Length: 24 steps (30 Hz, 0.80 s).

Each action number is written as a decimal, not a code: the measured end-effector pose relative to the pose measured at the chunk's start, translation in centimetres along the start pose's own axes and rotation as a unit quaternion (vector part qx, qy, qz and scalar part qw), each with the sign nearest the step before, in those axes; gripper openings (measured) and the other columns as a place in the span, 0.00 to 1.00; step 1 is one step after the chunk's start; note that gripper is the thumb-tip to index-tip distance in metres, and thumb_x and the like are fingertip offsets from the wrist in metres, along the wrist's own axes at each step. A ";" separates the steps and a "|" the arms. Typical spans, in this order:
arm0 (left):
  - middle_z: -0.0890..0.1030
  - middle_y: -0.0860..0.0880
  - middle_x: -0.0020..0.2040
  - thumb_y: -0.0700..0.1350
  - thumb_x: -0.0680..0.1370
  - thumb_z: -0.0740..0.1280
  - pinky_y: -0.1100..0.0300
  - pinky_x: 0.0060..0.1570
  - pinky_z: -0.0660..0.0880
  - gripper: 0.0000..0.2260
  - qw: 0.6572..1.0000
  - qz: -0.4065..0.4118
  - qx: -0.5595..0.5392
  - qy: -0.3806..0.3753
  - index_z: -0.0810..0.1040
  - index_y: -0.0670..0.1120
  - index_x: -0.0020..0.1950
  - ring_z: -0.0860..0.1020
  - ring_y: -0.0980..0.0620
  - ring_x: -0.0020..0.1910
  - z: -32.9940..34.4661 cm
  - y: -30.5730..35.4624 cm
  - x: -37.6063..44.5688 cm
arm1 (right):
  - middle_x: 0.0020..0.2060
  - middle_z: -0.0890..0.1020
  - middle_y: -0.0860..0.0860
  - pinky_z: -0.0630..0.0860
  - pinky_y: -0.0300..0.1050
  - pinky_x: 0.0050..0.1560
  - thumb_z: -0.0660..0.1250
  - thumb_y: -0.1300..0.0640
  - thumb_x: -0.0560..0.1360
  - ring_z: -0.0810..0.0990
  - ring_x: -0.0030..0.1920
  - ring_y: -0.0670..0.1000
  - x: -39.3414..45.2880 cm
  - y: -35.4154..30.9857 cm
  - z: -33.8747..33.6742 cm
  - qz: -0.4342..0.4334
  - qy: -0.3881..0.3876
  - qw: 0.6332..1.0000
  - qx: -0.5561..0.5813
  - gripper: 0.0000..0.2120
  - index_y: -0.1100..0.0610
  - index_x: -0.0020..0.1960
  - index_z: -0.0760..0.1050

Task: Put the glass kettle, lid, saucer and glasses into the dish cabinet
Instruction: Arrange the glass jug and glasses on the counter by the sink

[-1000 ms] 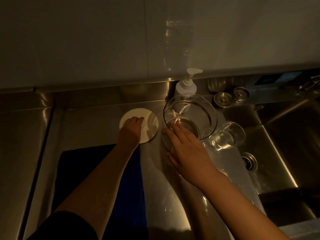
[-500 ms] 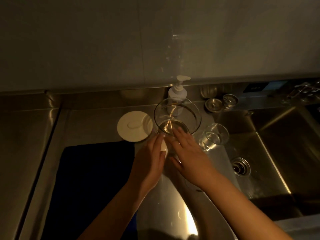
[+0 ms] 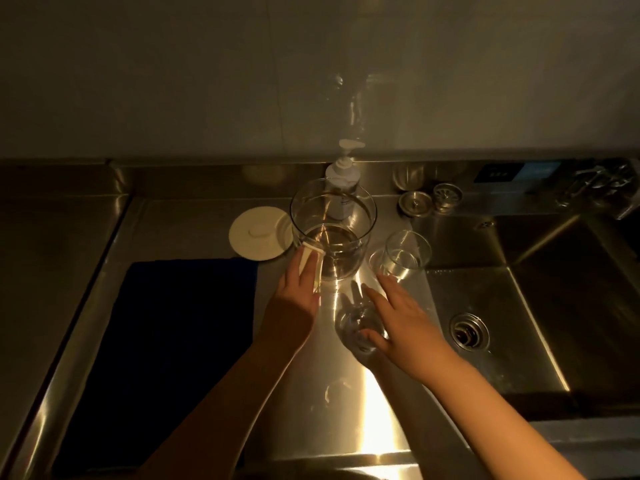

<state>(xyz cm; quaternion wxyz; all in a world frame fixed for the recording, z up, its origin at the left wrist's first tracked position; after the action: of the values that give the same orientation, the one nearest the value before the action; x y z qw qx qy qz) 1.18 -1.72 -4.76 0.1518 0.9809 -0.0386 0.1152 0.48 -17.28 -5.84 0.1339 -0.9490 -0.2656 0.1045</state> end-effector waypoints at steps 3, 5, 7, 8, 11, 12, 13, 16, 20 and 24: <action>0.62 0.38 0.74 0.38 0.75 0.66 0.46 0.65 0.68 0.26 0.999 -0.035 -0.027 -0.008 0.65 0.39 0.72 0.67 0.37 0.69 0.4 -0.2 0.0 | 0.77 0.42 0.51 0.39 0.39 0.68 0.60 0.42 0.77 0.41 0.76 0.51 -0.4 0.7 0.7 0.005 -0.010 1.000 0.015 0.35 0.49 0.77 0.47; 0.72 0.33 0.65 0.35 0.70 0.71 0.45 0.49 0.79 0.22 0.999 -0.004 -0.028 0.021 0.73 0.32 0.64 0.77 0.34 0.59 0.0 0.7 -0.4 | 0.77 0.42 0.51 0.40 0.39 0.68 0.61 0.43 0.77 0.41 0.76 0.51 -0.5 0.8 1.3 0.000 -0.023 1.000 0.022 0.36 0.50 0.77 0.46; 0.74 0.32 0.63 0.34 0.71 0.72 0.48 0.46 0.80 0.21 0.998 -0.005 -0.033 0.044 0.74 0.32 0.63 0.77 0.35 0.58 0.0 0.7 -0.4 | 0.77 0.42 0.51 0.40 0.39 0.68 0.61 0.44 0.77 0.41 0.76 0.52 -0.5 0.7 1.7 -0.004 -0.032 0.999 0.024 0.36 0.50 0.77 0.45; 0.72 0.33 0.65 0.35 0.73 0.70 0.48 0.50 0.79 0.21 0.997 -0.023 -0.052 0.053 0.73 0.34 0.65 0.76 0.37 0.60 -0.2 0.5 -0.3 | 0.77 0.42 0.51 0.40 0.39 0.68 0.61 0.44 0.77 0.41 0.76 0.52 -0.4 0.8 1.7 -0.006 -0.030 0.999 0.024 0.36 0.50 0.77 0.45; 0.63 0.39 0.73 0.39 0.82 0.57 0.56 0.66 0.69 0.19 0.991 -0.085 -0.084 0.059 0.64 0.41 0.73 0.66 0.44 0.71 0.2 -0.9 0.1 | 0.77 0.43 0.51 0.43 0.41 0.70 0.63 0.46 0.77 0.43 0.76 0.52 0.0 1.5 0.1 -0.006 0.006 1.000 0.030 0.35 0.51 0.77 0.49; 0.59 0.42 0.75 0.41 0.84 0.50 0.59 0.70 0.63 0.19 0.991 -0.093 -0.078 0.051 0.59 0.42 0.75 0.61 0.47 0.73 0.7 -1.3 0.0 | 0.77 0.44 0.51 0.44 0.42 0.70 0.63 0.46 0.77 0.44 0.76 0.52 0.3 1.9 -0.6 -0.004 0.020 0.999 0.030 0.34 0.51 0.77 0.50; 0.57 0.42 0.76 0.42 0.84 0.46 0.61 0.71 0.59 0.19 0.994 -0.083 -0.057 0.053 0.55 0.42 0.76 0.58 0.49 0.74 0.9 -1.2 0.0 | 0.77 0.44 0.51 0.45 0.43 0.70 0.63 0.47 0.77 0.44 0.76 0.52 0.7 2.4 -1.3 0.000 0.028 0.999 0.029 0.34 0.50 0.76 0.50; 0.62 0.42 0.73 0.42 0.84 0.47 0.66 0.70 0.58 0.19 0.994 -0.061 -0.053 0.076 0.55 0.42 0.76 0.64 0.52 0.71 1.2 -1.0 -0.1 | 0.77 0.46 0.52 0.49 0.46 0.72 0.64 0.47 0.77 0.47 0.76 0.54 1.9 3.9 -2.6 0.016 0.034 0.999 0.013 0.34 0.51 0.76 0.50; 0.62 0.52 0.72 0.47 0.83 0.51 0.70 0.60 0.63 0.18 0.985 -0.124 -0.097 0.064 0.62 0.54 0.73 0.65 0.53 0.68 1.8 -1.8 0.4 | 0.76 0.50 0.57 0.53 0.50 0.74 0.66 0.50 0.75 0.49 0.76 0.57 3.6 5.4 -3.5 0.026 0.036 0.999 -0.001 0.34 0.54 0.76 0.54; 0.69 0.45 0.67 0.40 0.80 0.60 0.66 0.60 0.70 0.17 0.983 -0.104 -0.105 0.108 0.69 0.44 0.70 0.71 0.49 0.64 1.7 -1.5 0.3 | 0.76 0.52 0.59 0.52 0.52 0.74 0.67 0.52 0.74 0.49 0.76 0.59 5.6 6.6 -3.4 0.034 0.033 0.999 -0.022 0.34 0.56 0.75 0.55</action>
<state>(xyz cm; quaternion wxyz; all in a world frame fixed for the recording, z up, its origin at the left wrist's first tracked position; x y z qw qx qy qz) 2.01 -0.84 -6.71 0.2681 0.9401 0.0687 0.1988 9.19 -20.42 -5.33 0.1183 -0.9632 -0.2304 0.0715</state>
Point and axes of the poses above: each hand's wrist, its own x-axis towards the middle knuckle, its own z-axis out of the palm, y = z × x, the point moved 9 cm from there along x, towards the middle knuckle
